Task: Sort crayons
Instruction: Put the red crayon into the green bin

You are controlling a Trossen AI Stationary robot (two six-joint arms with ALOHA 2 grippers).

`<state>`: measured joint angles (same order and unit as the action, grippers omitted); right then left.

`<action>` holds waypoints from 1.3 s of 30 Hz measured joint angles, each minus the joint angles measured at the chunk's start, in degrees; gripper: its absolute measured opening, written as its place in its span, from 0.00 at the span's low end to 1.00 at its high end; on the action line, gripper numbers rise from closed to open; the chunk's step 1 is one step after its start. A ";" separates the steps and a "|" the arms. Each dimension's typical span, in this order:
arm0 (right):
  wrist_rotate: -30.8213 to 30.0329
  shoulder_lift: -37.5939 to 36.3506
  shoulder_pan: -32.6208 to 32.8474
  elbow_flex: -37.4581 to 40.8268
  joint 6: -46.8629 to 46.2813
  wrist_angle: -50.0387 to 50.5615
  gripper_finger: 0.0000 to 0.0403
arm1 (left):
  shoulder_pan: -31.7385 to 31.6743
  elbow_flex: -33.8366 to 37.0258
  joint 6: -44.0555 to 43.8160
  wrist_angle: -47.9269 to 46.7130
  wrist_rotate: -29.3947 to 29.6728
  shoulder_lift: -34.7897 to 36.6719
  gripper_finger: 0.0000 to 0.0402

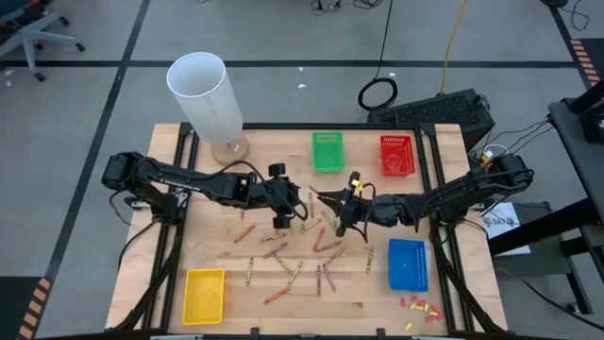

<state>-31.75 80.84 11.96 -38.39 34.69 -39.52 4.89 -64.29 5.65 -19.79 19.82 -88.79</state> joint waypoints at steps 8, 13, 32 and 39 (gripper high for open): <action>-2.69 0.00 -6.56 0.00 0.52 8.38 0.05 | 1.44 4.67 -8.12 2.49 -0.03 0.04 0.47; 1.94 0.00 -14.62 0.04 0.53 12.08 0.05 | 3.56 5.66 -9.46 9.06 -0.66 0.04 0.47; 18.44 16.60 -37.61 0.02 1.34 -2.56 0.05 | 13.25 6.23 -9.32 21.56 -1.42 0.04 0.47; 18.33 20.18 -37.97 0.02 0.01 -6.36 0.08 | 14.46 6.23 -9.68 21.97 -1.47 0.04 0.47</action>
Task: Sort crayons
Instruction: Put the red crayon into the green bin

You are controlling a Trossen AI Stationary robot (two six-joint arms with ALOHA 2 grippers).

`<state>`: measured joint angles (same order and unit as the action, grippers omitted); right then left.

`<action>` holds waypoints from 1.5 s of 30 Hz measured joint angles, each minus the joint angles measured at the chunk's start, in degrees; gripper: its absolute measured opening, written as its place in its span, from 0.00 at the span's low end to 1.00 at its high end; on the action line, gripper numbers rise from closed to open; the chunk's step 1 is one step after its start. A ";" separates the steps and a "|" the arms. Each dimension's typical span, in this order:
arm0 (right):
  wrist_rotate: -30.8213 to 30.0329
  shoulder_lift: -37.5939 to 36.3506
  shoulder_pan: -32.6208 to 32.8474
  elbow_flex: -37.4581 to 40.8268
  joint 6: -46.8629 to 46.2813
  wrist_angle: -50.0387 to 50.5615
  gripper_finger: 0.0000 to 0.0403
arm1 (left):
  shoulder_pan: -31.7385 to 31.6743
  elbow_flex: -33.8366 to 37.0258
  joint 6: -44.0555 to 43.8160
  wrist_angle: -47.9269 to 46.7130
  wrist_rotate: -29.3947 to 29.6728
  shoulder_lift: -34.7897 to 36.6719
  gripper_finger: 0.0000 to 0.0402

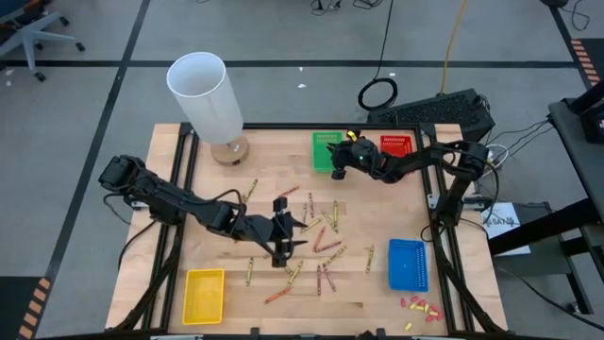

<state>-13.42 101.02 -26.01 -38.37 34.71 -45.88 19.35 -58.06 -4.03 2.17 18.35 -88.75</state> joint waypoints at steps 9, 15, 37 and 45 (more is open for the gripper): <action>-2.00 -2.37 0.95 -0.57 -5.63 3.25 0.38 | 0.28 0.00 -0.02 -0.04 0.02 0.00 0.47; -3.36 -10.70 5.45 -0.59 -10.05 5.25 0.51 | 0.33 0.00 -0.04 -0.17 0.02 -0.01 0.47; -20.89 -15.75 36.98 -1.23 -63.06 27.76 0.52 | 1.44 -0.04 -4.45 -2.89 0.70 -0.04 0.47; -17.46 -5.31 34.73 -14.82 -75.69 46.69 0.52 | 4.60 -0.07 -7.72 -9.90 2.11 -1.34 0.47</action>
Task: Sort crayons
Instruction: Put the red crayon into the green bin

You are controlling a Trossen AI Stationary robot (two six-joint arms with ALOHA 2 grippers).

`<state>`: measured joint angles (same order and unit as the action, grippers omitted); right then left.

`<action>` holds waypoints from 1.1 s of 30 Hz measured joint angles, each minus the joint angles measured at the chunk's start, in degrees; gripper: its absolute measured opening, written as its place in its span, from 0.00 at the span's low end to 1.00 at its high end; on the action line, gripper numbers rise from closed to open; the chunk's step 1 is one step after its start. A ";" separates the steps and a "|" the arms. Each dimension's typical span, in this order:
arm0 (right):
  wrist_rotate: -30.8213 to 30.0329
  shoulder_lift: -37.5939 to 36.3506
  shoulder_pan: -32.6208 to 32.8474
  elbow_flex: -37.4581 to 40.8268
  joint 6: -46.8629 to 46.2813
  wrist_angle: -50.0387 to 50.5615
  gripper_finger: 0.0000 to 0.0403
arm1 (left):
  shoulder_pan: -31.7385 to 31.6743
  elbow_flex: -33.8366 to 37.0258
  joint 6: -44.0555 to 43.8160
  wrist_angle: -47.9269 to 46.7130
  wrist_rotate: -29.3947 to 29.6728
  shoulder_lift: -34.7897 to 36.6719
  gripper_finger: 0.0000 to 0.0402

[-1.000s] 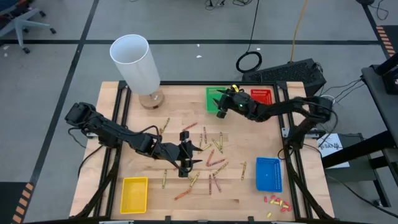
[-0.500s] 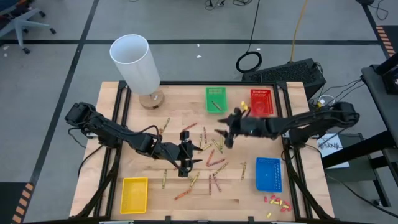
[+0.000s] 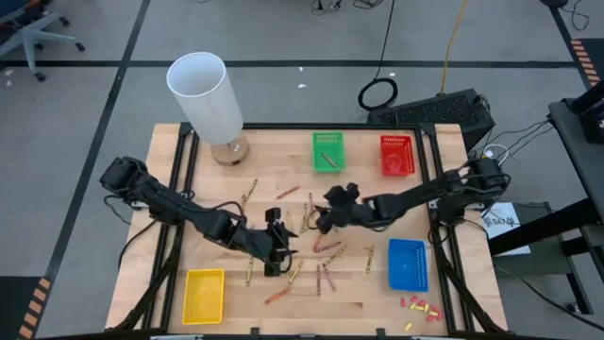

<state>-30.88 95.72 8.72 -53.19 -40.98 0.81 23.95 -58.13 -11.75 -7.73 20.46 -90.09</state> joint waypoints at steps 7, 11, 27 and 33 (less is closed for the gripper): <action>0.89 7.27 -1.90 -9.44 -3.70 7.57 0.52 | 2.31 0.00 -1.51 -4.85 0.01 -1.29 0.47; 0.73 9.62 -2.60 -10.84 -5.81 7.18 0.52 | 2.77 0.02 -1.49 -5.67 0.05 -1.35 0.47; 0.78 17.62 -4.95 -10.82 -3.57 6.80 0.52 | 2.77 0.02 -1.40 -5.70 0.45 -1.35 0.47; 0.69 17.69 -4.82 -10.84 -0.17 6.98 0.52 | 2.77 0.02 -1.40 -5.68 0.84 -1.35 0.47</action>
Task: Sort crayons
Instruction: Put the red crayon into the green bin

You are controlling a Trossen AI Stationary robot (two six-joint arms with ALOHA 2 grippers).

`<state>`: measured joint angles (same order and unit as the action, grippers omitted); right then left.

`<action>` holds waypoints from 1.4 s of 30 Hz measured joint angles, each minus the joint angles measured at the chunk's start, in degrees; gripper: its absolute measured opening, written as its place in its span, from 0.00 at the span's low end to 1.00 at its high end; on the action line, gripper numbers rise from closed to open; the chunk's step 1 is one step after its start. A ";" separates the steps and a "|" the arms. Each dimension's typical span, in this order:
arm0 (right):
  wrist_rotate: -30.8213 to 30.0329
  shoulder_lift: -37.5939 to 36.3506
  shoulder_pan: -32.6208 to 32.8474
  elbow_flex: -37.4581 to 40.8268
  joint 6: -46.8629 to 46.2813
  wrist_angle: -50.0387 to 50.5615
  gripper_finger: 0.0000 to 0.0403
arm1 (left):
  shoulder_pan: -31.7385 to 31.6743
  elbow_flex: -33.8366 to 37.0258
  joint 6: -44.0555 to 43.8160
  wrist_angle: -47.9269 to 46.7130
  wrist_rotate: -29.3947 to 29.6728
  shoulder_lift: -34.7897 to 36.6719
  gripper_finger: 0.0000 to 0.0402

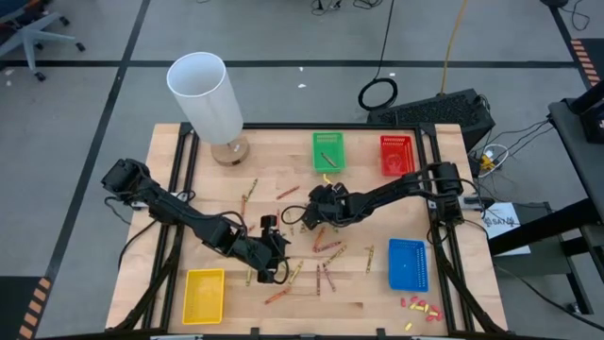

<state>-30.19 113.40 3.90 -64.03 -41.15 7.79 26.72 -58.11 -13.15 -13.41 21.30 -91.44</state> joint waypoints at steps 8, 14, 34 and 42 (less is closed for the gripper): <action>-0.07 0.00 0.04 -0.04 -1.25 1.75 0.40 | 0.00 0.00 0.37 -0.02 0.04 0.00 0.47; 0.04 0.00 0.77 -0.04 -1.68 2.21 0.19 | 0.00 0.00 0.35 0.00 0.04 0.00 0.47; 5.07 -4.69 1.61 0.14 5.58 -0.22 0.01 | 0.00 0.00 0.61 -0.03 0.04 0.00 0.47; 5.07 -13.31 6.44 0.07 9.04 2.08 0.01 | 0.00 0.00 1.96 -0.04 0.04 0.00 0.47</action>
<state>-25.12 100.10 10.34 -63.96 -32.11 9.87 26.72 -58.11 -11.18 -13.45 21.34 -91.44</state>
